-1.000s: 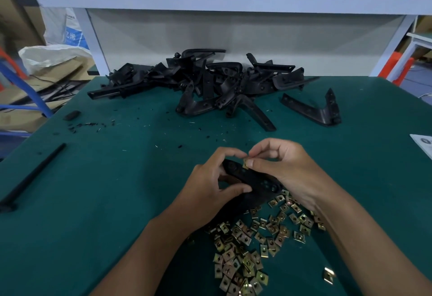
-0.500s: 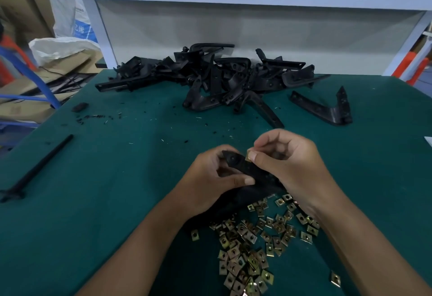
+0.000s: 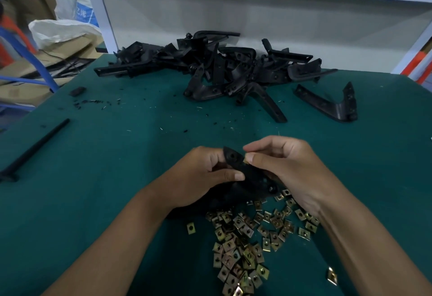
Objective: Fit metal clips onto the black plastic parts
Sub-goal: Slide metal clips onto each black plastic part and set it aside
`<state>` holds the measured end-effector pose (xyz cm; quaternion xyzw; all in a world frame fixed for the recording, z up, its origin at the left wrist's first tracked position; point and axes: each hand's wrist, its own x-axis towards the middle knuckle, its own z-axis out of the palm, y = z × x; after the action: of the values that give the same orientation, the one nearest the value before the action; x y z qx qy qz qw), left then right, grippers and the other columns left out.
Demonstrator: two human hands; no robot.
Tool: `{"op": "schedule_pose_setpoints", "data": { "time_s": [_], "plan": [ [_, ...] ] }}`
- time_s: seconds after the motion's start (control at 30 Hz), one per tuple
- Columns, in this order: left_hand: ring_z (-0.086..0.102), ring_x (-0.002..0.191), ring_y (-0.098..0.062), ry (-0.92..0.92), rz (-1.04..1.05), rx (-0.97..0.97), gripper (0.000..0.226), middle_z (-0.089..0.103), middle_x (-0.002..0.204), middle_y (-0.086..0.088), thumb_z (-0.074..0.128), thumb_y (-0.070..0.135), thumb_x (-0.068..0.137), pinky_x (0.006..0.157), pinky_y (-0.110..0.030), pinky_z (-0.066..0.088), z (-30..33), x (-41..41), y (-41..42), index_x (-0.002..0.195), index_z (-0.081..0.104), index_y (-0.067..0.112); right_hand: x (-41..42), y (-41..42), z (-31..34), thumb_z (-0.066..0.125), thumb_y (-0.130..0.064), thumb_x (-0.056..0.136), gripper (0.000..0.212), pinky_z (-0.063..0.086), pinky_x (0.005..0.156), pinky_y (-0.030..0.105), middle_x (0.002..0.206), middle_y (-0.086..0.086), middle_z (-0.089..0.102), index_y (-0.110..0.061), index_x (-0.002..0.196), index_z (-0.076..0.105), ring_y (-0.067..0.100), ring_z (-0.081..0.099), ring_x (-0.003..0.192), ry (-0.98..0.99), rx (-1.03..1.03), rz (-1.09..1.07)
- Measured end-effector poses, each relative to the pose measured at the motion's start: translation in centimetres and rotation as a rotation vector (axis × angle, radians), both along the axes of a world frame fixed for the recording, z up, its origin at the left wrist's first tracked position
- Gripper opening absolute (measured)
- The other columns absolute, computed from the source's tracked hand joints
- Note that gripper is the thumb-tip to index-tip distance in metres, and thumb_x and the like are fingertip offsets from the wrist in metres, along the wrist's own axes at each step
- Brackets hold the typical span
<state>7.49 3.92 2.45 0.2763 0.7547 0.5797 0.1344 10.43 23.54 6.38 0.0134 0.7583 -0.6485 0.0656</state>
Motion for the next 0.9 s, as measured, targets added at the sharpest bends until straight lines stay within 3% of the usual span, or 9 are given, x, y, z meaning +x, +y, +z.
{"op": "schedule_pose_setpoints", "data": {
  "time_s": [0.1, 0.27, 0.37, 0.47, 0.57, 0.67, 0.73, 0.9],
  "plan": [
    [0.071, 0.092, 0.0, 0.114, 0.093, -0.013, 0.022, 0.076, 0.097, 0.019, 0.07, 0.019, 0.094, 0.077, -0.011, 0.052, 0.2, 0.0, 0.0, 0.097, 0.073, 0.041, 0.2, -1.2, -0.6, 0.077, -0.018, 0.087, 0.009, 0.055, 0.065, 0.018, 0.081, 0.0, 0.075, -0.027, 0.085, 0.08, 0.006, 0.07, 0.074, 0.086, -0.027, -0.097],
    [0.068, 0.086, 0.011, 0.258, 0.184, -0.058, 0.021, 0.073, 0.09, 0.03, 0.072, 0.024, 0.091, 0.072, -0.003, 0.046, 0.7, 0.1, 0.2, 0.096, 0.067, 0.044, 0.5, -2.7, -1.5, 0.072, -0.016, 0.092, 0.008, 0.05, 0.071, 0.009, 0.088, -0.008, 0.077, -0.02, 0.089, 0.079, 0.002, 0.071, 0.086, 0.187, -0.094, -0.212],
    [0.068, 0.086, 0.008, 0.322, 0.206, -0.08, 0.01, 0.073, 0.093, 0.027, 0.068, 0.037, 0.088, 0.071, -0.006, 0.049, 0.9, 0.3, 0.5, 0.098, 0.068, 0.04, 0.4, -3.0, -1.6, 0.072, -0.016, 0.091, 0.007, 0.051, 0.071, 0.01, 0.088, -0.005, 0.078, -0.018, 0.089, 0.079, 0.004, 0.072, 0.085, 0.093, -0.265, -0.275],
    [0.071, 0.082, -0.003, 0.357, 0.272, -0.114, 0.026, 0.075, 0.09, 0.019, 0.063, 0.047, 0.088, 0.069, -0.022, 0.055, 0.6, 0.7, 0.7, 0.106, 0.072, 0.03, 0.4, -3.2, -1.8, 0.072, -0.015, 0.09, 0.007, 0.052, 0.071, 0.01, 0.088, -0.005, 0.078, -0.018, 0.088, 0.078, 0.004, 0.072, 0.084, 0.083, -0.344, -0.314],
    [0.071, 0.086, 0.001, 0.375, 0.305, -0.08, 0.016, 0.075, 0.093, 0.019, 0.068, 0.036, 0.092, 0.071, -0.019, 0.056, 0.5, 0.9, 0.7, 0.107, 0.073, 0.03, 0.4, -3.2, -1.9, 0.072, -0.018, 0.091, 0.006, 0.054, 0.077, 0.016, 0.088, -0.008, 0.078, -0.019, 0.088, 0.077, 0.003, 0.071, 0.085, 0.117, -0.376, -0.334],
    [0.069, 0.092, 0.008, 0.341, 0.269, 0.019, 0.015, 0.073, 0.101, 0.026, 0.065, 0.038, 0.091, 0.075, -0.007, 0.051, 1.0, 1.2, 0.5, 0.103, 0.07, 0.046, -0.2, -1.8, -1.3, 0.074, -0.037, 0.079, 0.012, 0.045, 0.098, 0.034, 0.087, -0.013, 0.075, -0.028, 0.084, 0.08, 0.004, 0.065, 0.09, 0.069, -0.434, -0.391],
    [0.069, 0.094, 0.007, 0.295, 0.243, 0.052, 0.017, 0.073, 0.101, 0.028, 0.064, 0.041, 0.09, 0.075, -0.007, 0.051, 1.1, 1.4, 0.5, 0.1, 0.071, 0.053, -0.7, -0.6, -0.8, 0.073, -0.042, 0.072, 0.015, 0.043, 0.093, 0.035, 0.087, -0.013, 0.073, -0.035, 0.083, 0.081, 0.003, 0.062, 0.087, 0.078, -0.417, -0.371],
    [0.072, 0.095, -0.008, 0.093, 0.264, 0.16, 0.015, 0.076, 0.103, 0.01, 0.066, 0.05, 0.089, 0.075, -0.023, 0.057, 0.1, 0.8, 0.4, 0.103, 0.069, 0.045, -1.1, 0.0, -1.2, 0.075, -0.035, 0.075, 0.023, 0.055, 0.079, 0.023, 0.09, -0.008, 0.076, -0.023, 0.094, 0.077, 0.003, 0.07, 0.084, 0.147, -0.395, -0.173]
  ]
}}
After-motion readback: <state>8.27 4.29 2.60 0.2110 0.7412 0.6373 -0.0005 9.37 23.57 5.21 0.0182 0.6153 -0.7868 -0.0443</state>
